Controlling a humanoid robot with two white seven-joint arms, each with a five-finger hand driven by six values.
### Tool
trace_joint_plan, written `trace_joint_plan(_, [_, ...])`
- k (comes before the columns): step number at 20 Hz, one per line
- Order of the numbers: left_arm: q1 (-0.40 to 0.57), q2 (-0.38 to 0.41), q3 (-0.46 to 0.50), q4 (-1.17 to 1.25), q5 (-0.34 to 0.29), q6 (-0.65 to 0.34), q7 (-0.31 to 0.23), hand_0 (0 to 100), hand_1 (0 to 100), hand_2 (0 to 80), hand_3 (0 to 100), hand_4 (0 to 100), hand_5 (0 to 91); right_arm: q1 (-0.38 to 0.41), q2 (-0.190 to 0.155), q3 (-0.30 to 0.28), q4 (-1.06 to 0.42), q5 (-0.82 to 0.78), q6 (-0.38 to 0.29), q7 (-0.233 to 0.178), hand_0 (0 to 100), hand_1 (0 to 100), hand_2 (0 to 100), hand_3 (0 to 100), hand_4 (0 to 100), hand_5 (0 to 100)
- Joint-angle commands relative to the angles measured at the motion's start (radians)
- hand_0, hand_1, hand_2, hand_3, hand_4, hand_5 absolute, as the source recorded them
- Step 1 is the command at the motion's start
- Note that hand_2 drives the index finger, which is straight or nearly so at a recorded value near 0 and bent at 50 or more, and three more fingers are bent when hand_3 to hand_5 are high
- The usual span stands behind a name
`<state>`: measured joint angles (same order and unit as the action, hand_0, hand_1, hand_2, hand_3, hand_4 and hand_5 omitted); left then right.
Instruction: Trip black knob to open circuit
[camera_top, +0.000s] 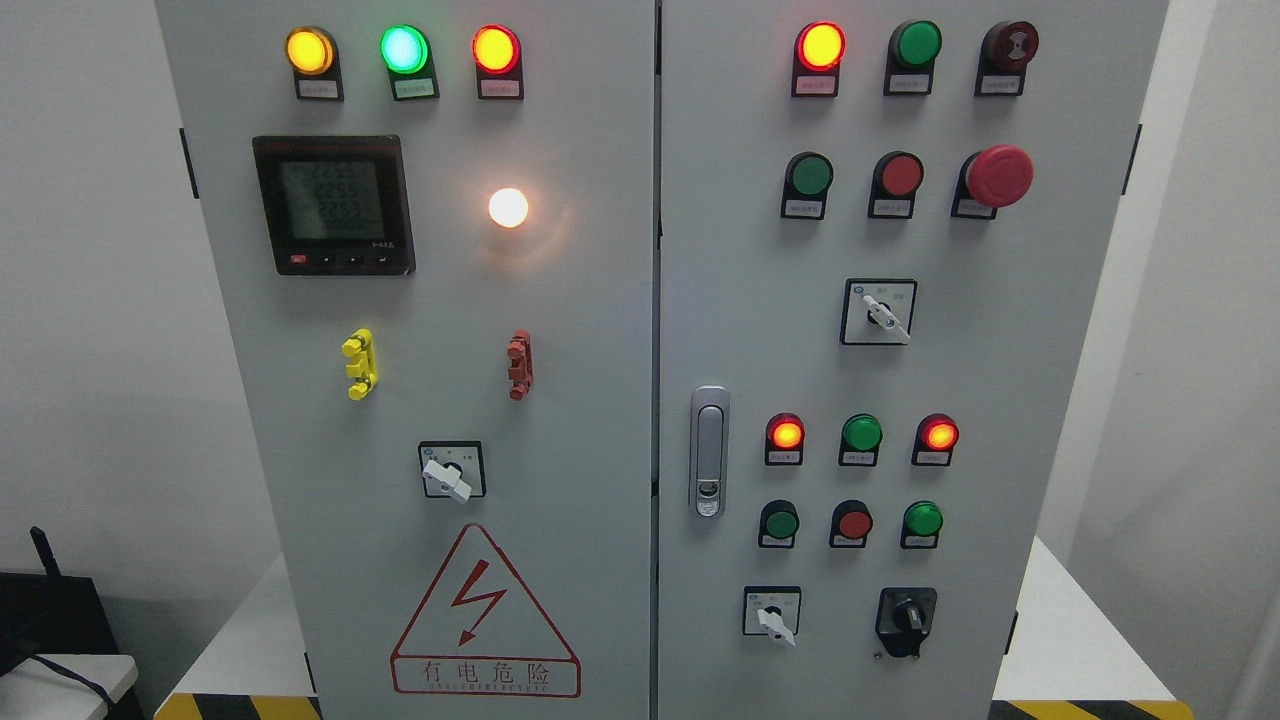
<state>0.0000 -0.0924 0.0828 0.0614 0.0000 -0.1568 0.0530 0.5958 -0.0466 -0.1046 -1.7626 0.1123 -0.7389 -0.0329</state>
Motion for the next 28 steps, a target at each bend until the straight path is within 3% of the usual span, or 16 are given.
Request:
trace_joint_plan(1, [-0.008,0.000,0.000,0.000,-0.032,0.000,0.001,12,39,0.0,0,0,0.0,-0.134,0.005,0.008,-0.089,0.046,0.084,-0.016,20,71,34,78,84,89])
trace_joint_plan(10, [-0.008,0.000,0.000,0.000,-0.034,0.000,0.001,12,39,0.0,0,0,0.0,-0.267,0.022,0.028,-0.089,0.141,0.318,-0.162,20,73,38,80,86,93])
trace_joint_plan(13, [-0.008,0.000,0.000,0.000,-0.034,0.000,0.001,12,39,0.0,0,0,0.0,-0.300,0.025,0.034,-0.084,0.147,0.380,-0.189,20,74,39,81,87,94])
trace_joint_plan(20, [-0.008,0.000,0.000,0.000,-0.032,0.000,0.001,12,39,0.0,0,0,0.0,-0.413,0.025,0.068,-0.057,0.184,0.536,-0.298,19,75,43,83,88,94])
trace_joint_plan(25, [-0.008,0.000,0.000,0.000,-0.032,0.000,0.001,12,39,0.0,0,0,0.0,-0.481,0.027,0.085,-0.028,0.191,0.596,-0.314,18,76,44,84,88,94])
trace_joint_plan(28, [-0.008,0.000,0.000,0.000,-0.034,0.000,0.001,12,39,0.0,0,0,0.0,-0.521,0.028,0.101,0.005,0.191,0.599,-0.329,24,76,44,84,88,94])
